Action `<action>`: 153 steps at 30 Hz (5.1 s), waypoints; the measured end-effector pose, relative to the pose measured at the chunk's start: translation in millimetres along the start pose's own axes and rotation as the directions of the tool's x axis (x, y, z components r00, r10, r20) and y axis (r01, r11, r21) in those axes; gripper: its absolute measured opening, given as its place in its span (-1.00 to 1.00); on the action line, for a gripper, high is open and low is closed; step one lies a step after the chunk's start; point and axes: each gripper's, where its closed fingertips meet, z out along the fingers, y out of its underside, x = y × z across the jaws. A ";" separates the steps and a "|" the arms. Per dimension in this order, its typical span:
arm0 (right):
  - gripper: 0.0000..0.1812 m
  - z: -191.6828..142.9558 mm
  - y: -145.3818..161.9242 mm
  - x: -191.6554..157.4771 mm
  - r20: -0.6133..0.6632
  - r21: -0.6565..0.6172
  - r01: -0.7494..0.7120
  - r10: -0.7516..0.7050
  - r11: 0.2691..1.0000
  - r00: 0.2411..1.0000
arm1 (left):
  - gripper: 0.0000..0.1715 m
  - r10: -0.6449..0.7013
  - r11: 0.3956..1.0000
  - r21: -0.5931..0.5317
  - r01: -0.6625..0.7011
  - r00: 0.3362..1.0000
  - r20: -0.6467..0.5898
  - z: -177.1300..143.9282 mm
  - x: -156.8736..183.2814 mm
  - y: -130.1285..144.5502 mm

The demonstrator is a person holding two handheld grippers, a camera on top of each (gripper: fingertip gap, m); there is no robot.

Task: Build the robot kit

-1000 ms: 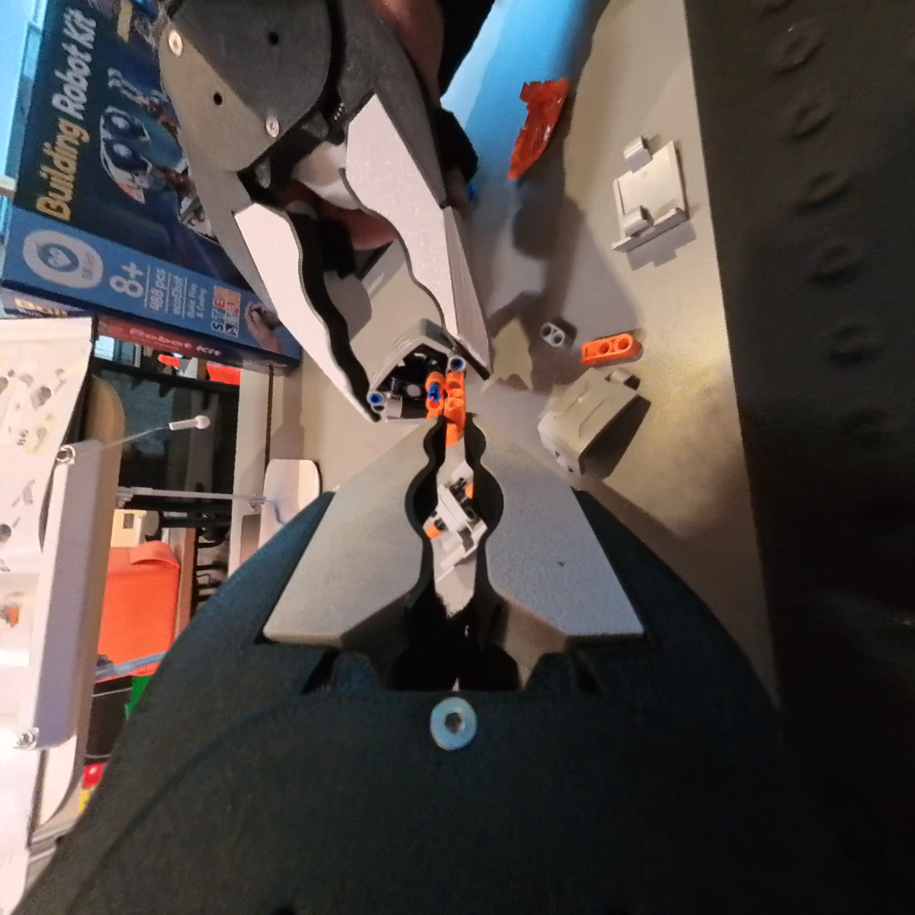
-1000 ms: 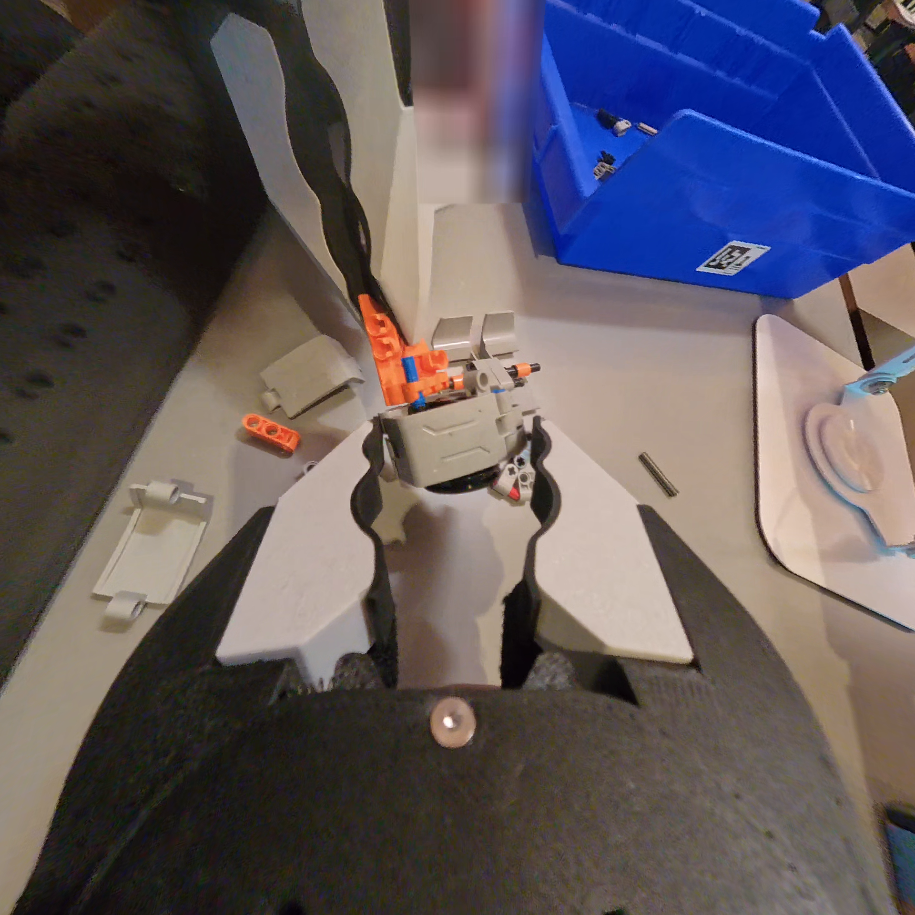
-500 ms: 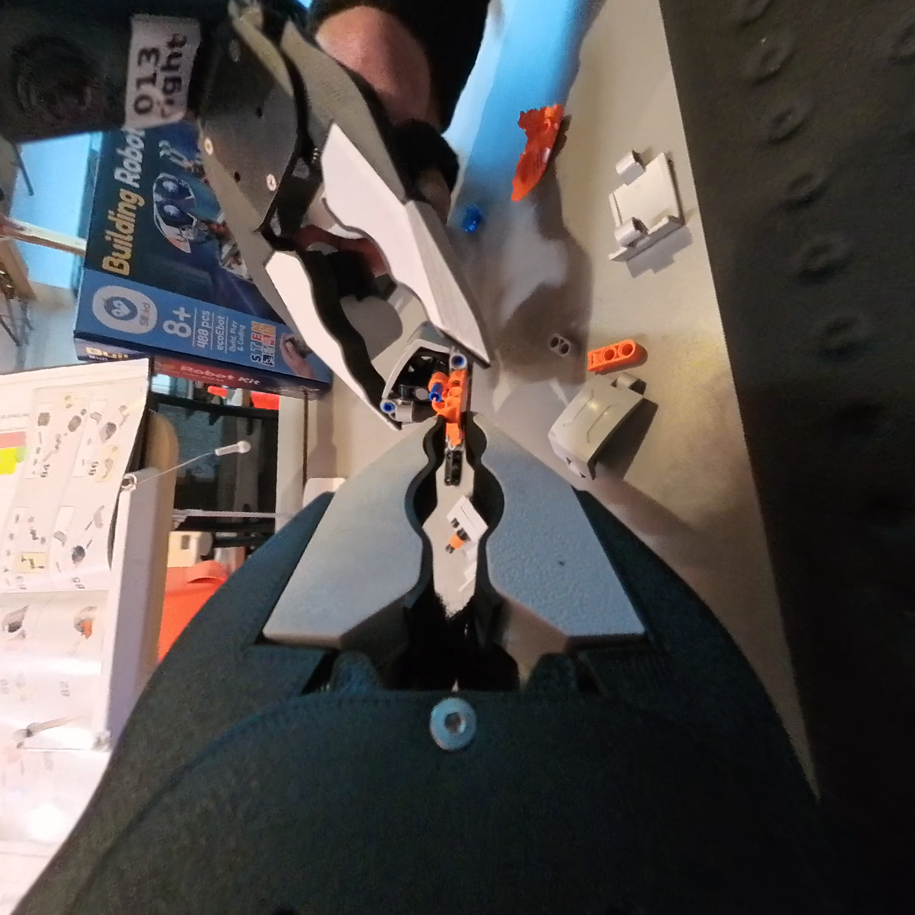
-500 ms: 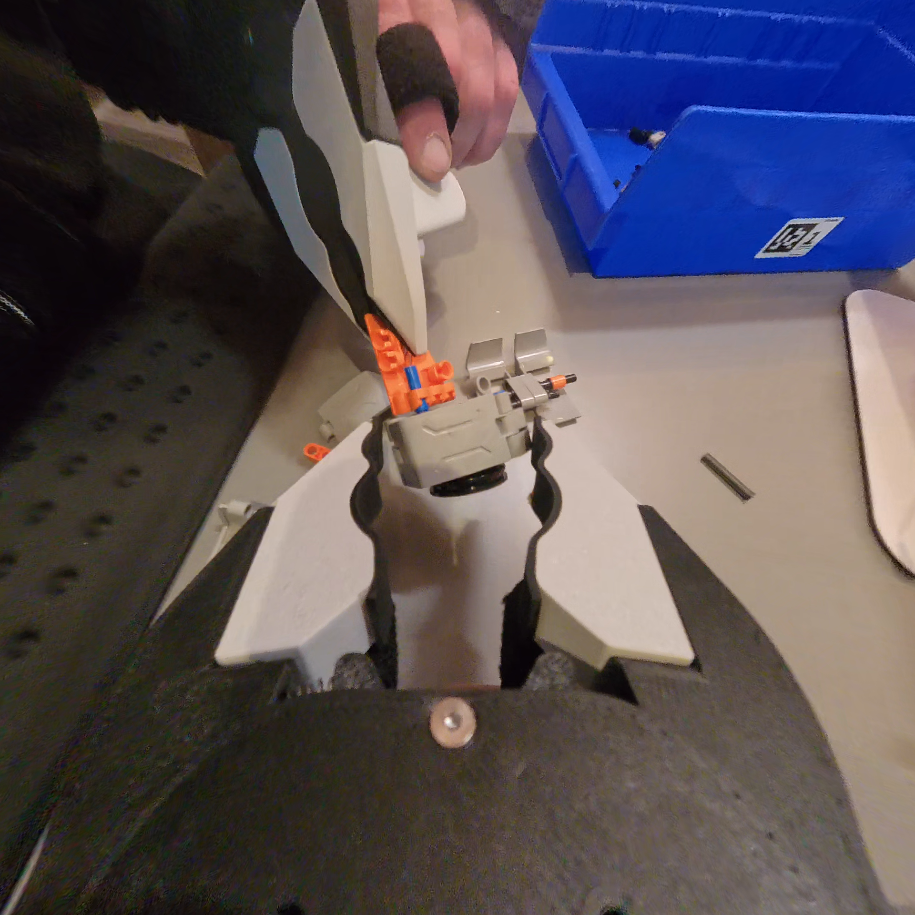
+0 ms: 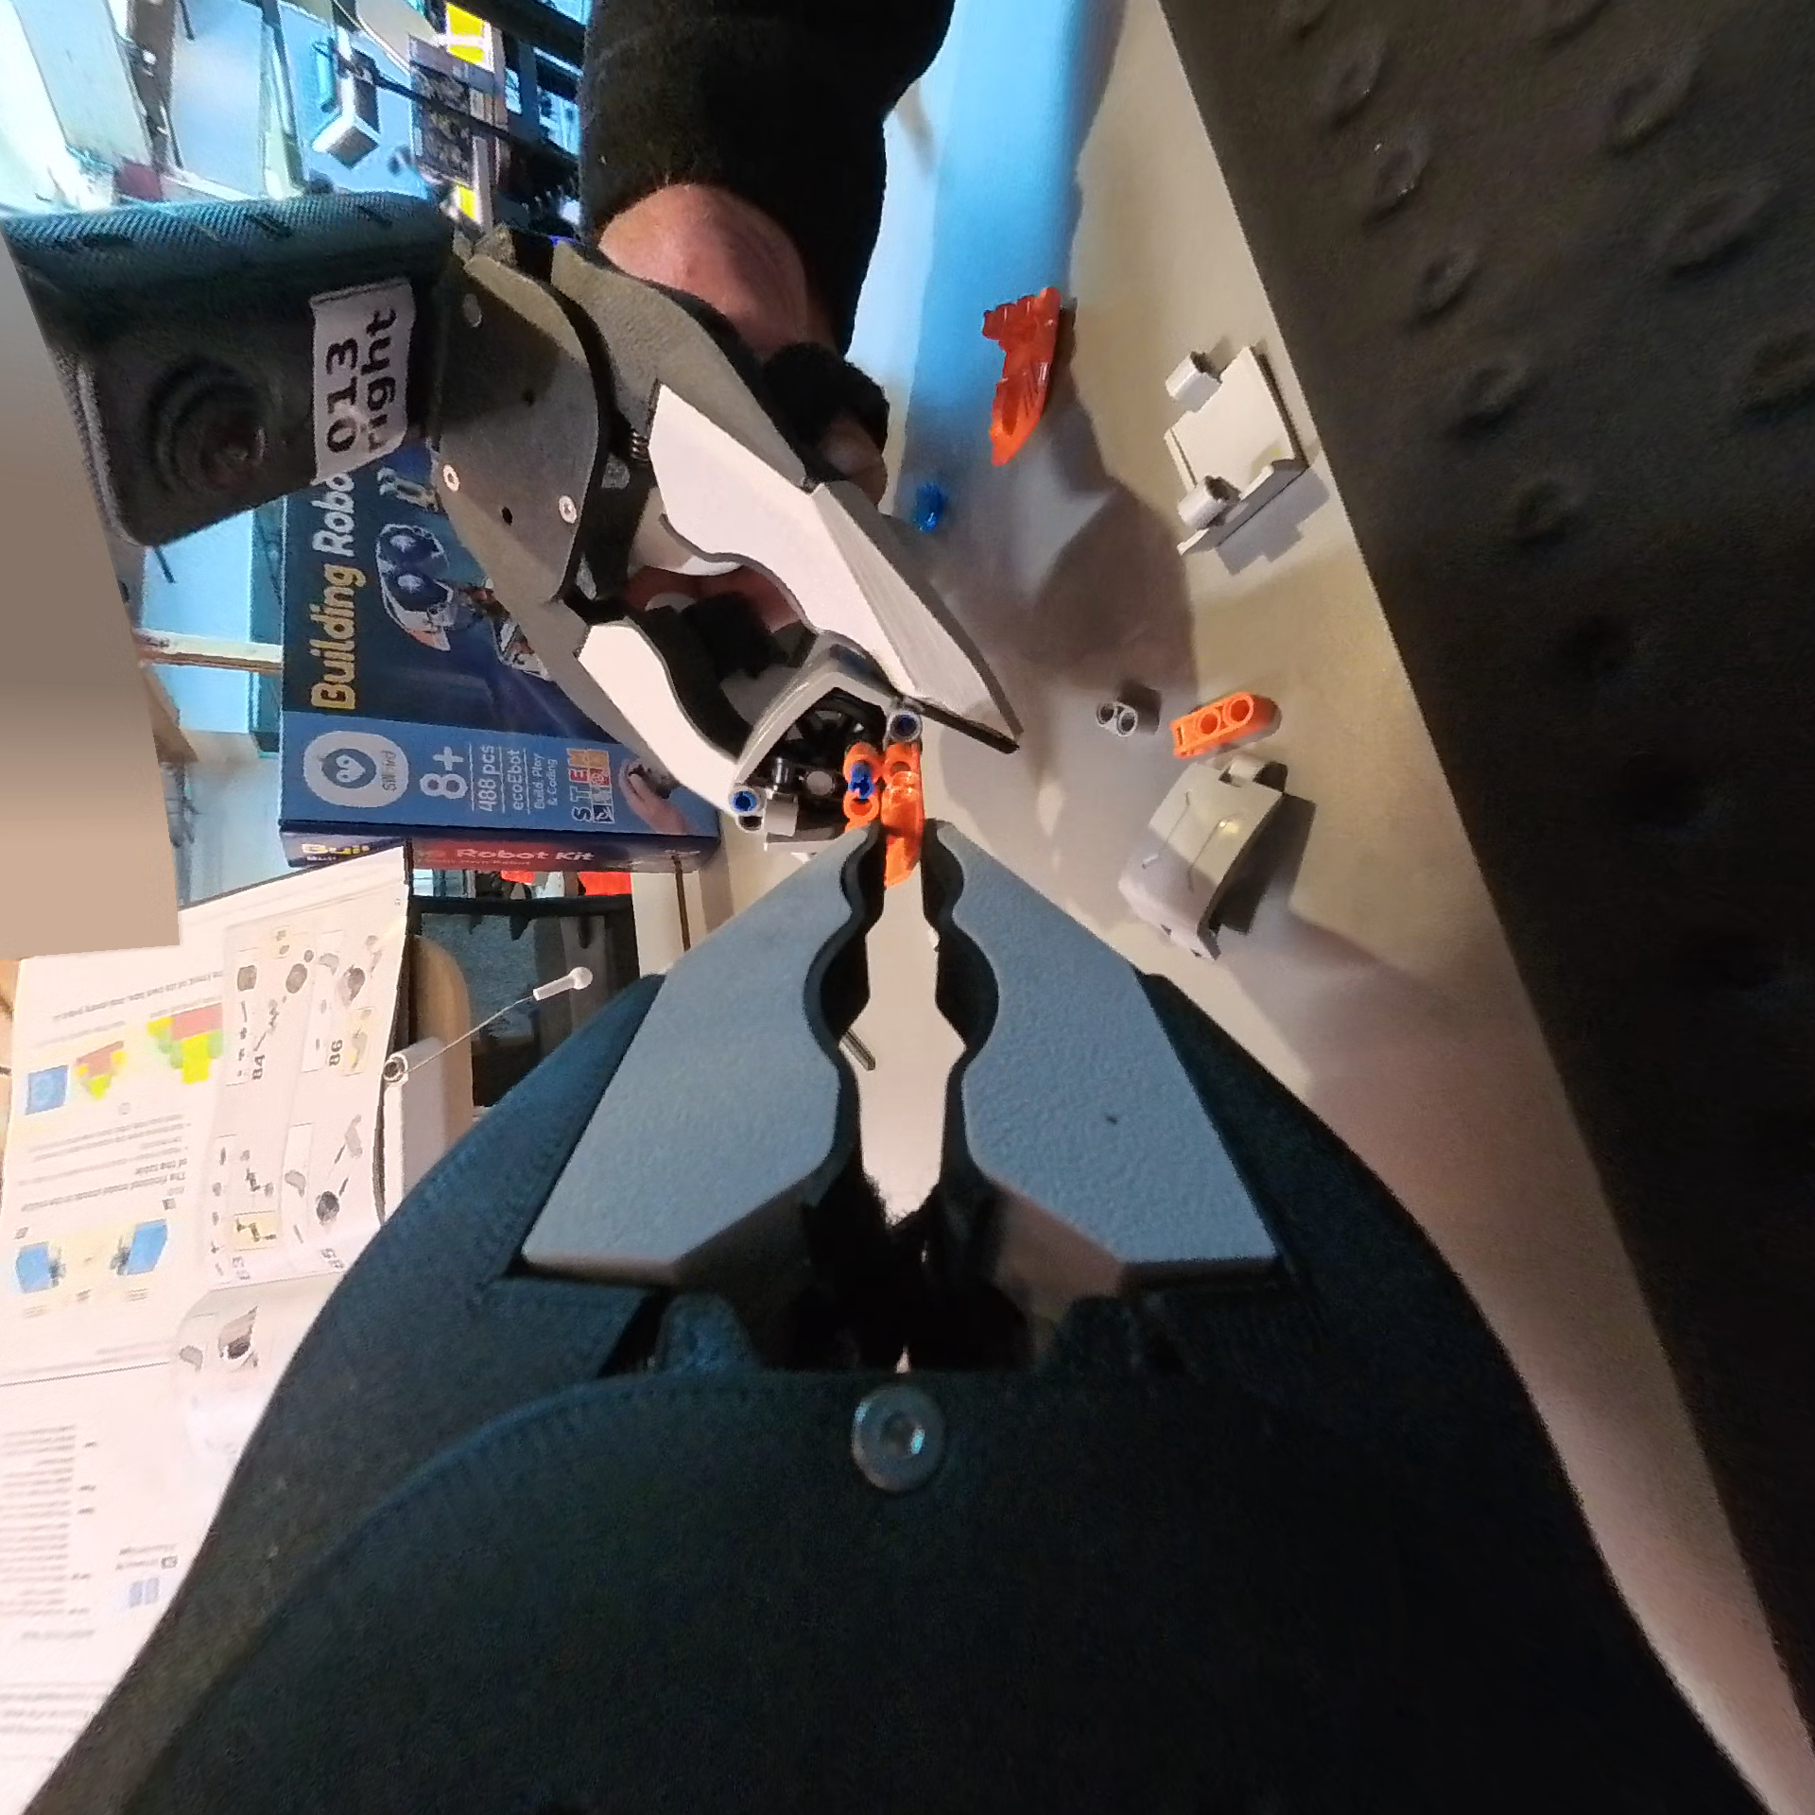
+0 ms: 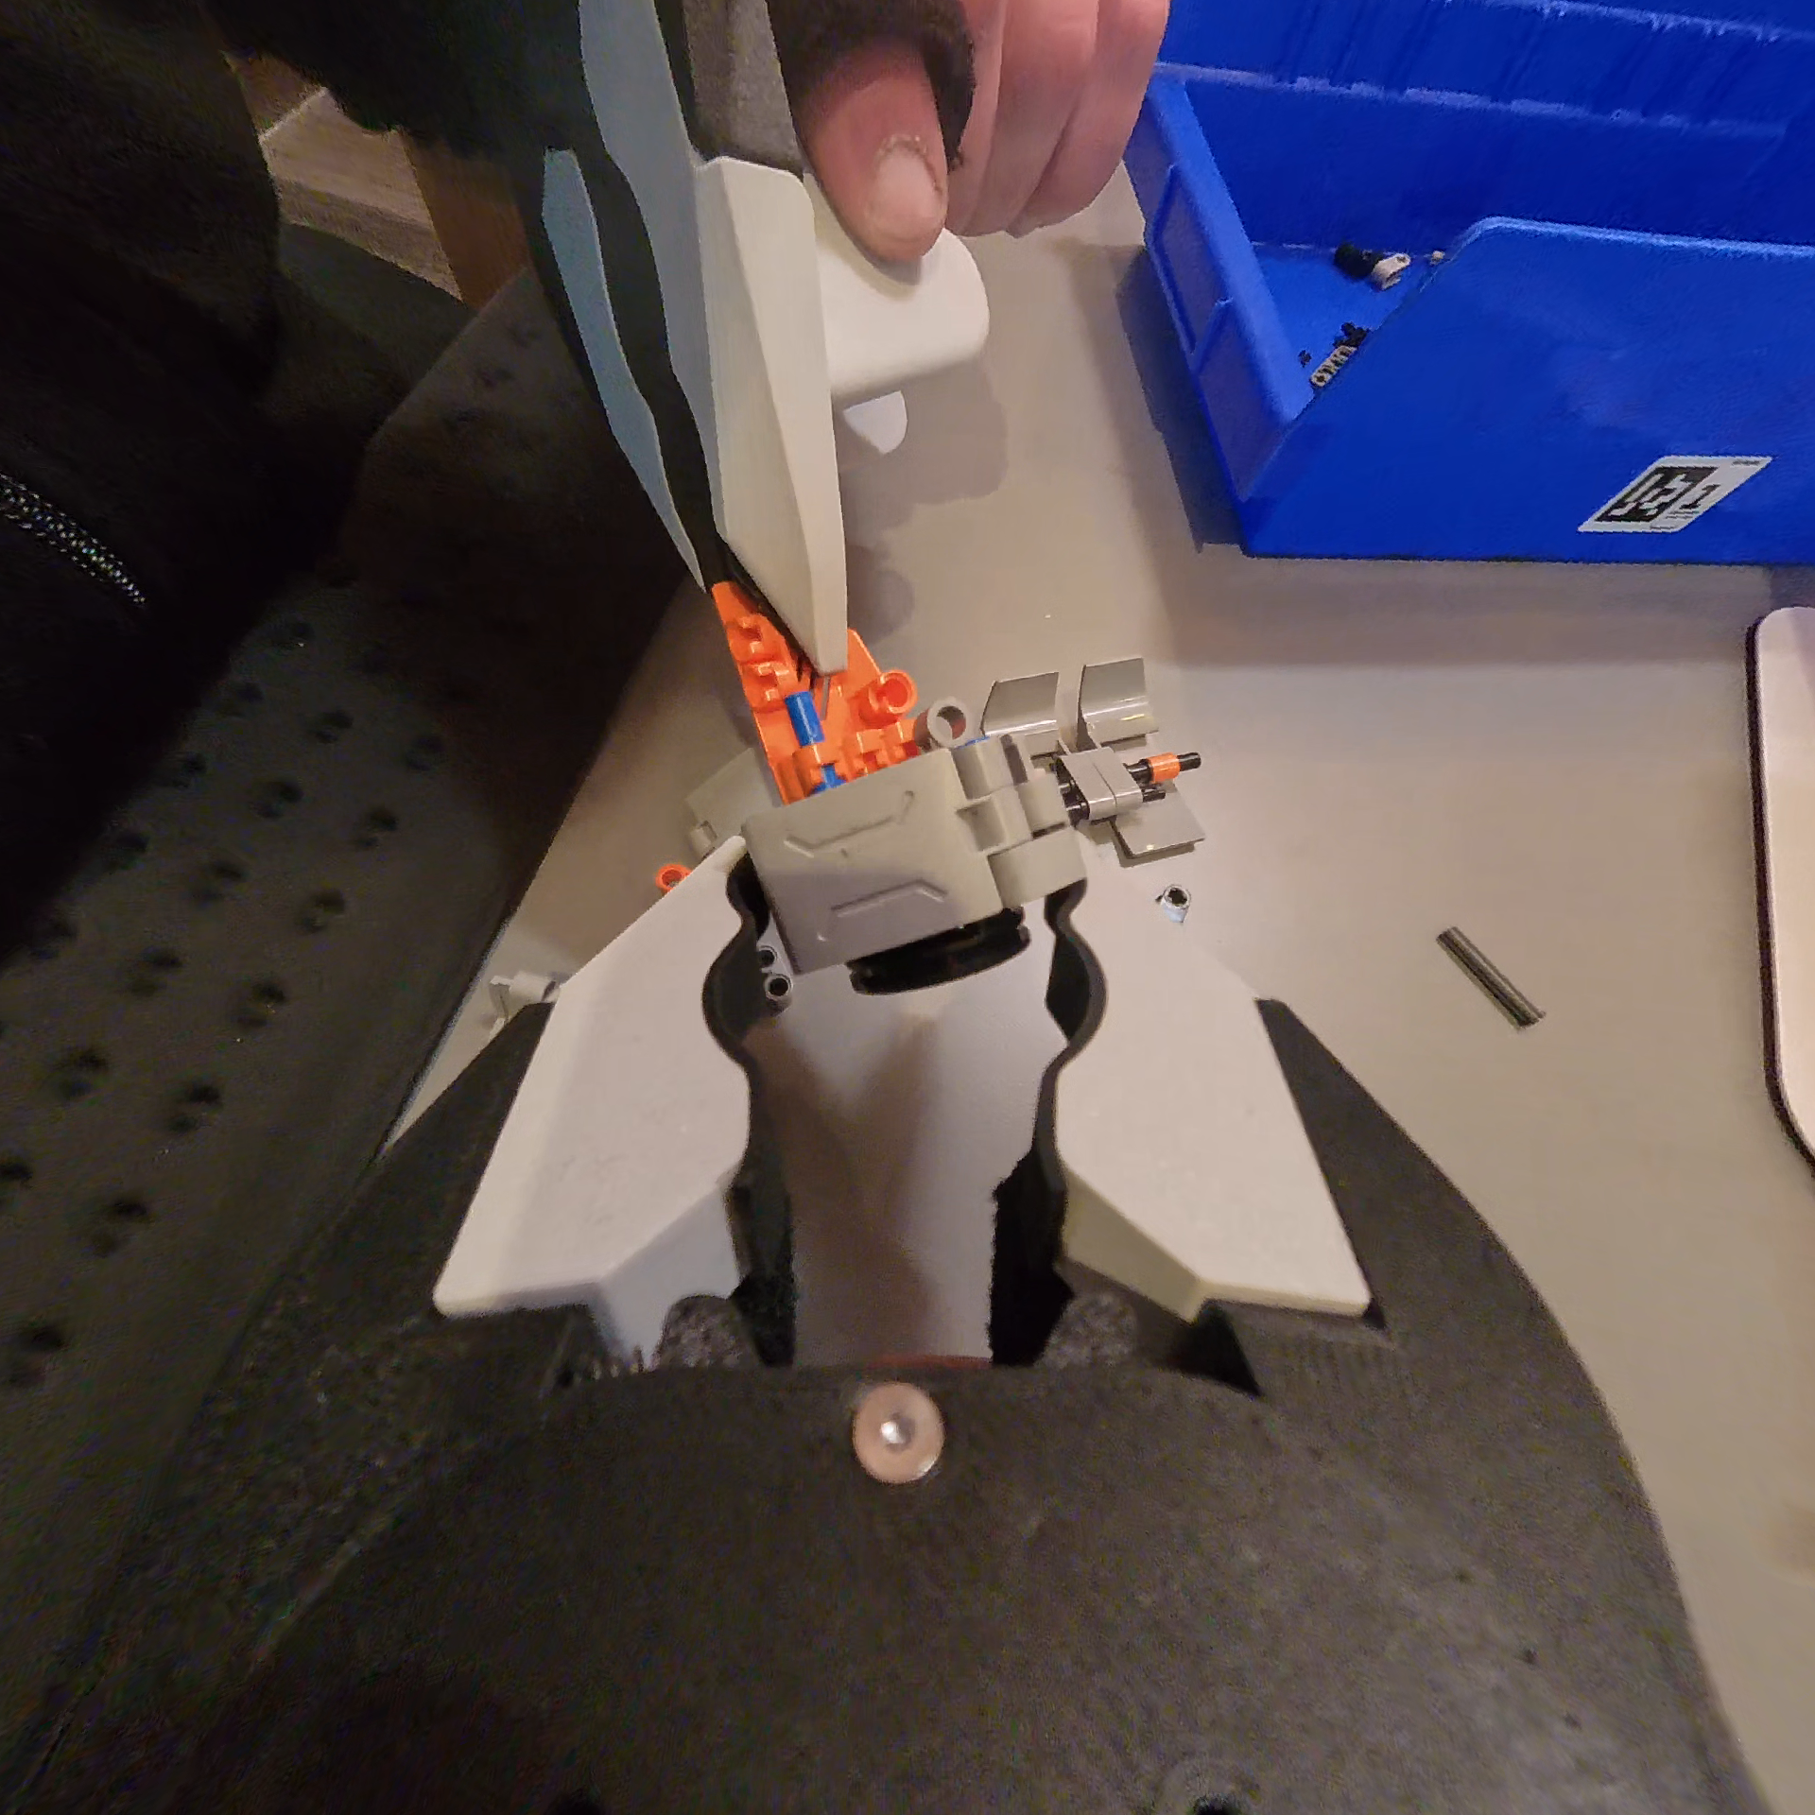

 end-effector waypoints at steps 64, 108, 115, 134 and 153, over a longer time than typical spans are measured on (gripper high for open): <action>-0.38 -8.5 6.1 41.5 -0.339 -0.168 0.107 -0.160 0.980 0.927 | -0.77 -0.577 0.809 -0.114 0.577 0.816 0.034 28.0 -8.2 39.5; -0.38 -10.5 8.1 43.2 -0.366 -0.219 0.155 -0.228 0.963 0.902 | -0.77 -0.620 0.780 -0.115 0.616 0.784 -0.005 31.7 -5.7 40.9; -0.38 -12.6 4.5 44.8 -0.383 -0.209 0.166 -0.237 0.964 0.893 | -0.77 -0.709 0.705 -0.077 0.705 0.703 -0.059 30.3 -7.8 39.3; -0.38 -15.7 0.8 47.8 -0.432 -0.273 0.256 -0.356 0.927 0.829 | -0.76 -0.813 0.573 -0.053 0.818 0.560 -0.157 30.1 -7.2 36.6; -0.38 -19.1 2.0 50.9 -0.396 -0.135 0.080 -0.128 0.988 0.909 | -0.84 -0.622 0.779 -0.086 0.622 0.783 0.024 29.4 -14.3 44.6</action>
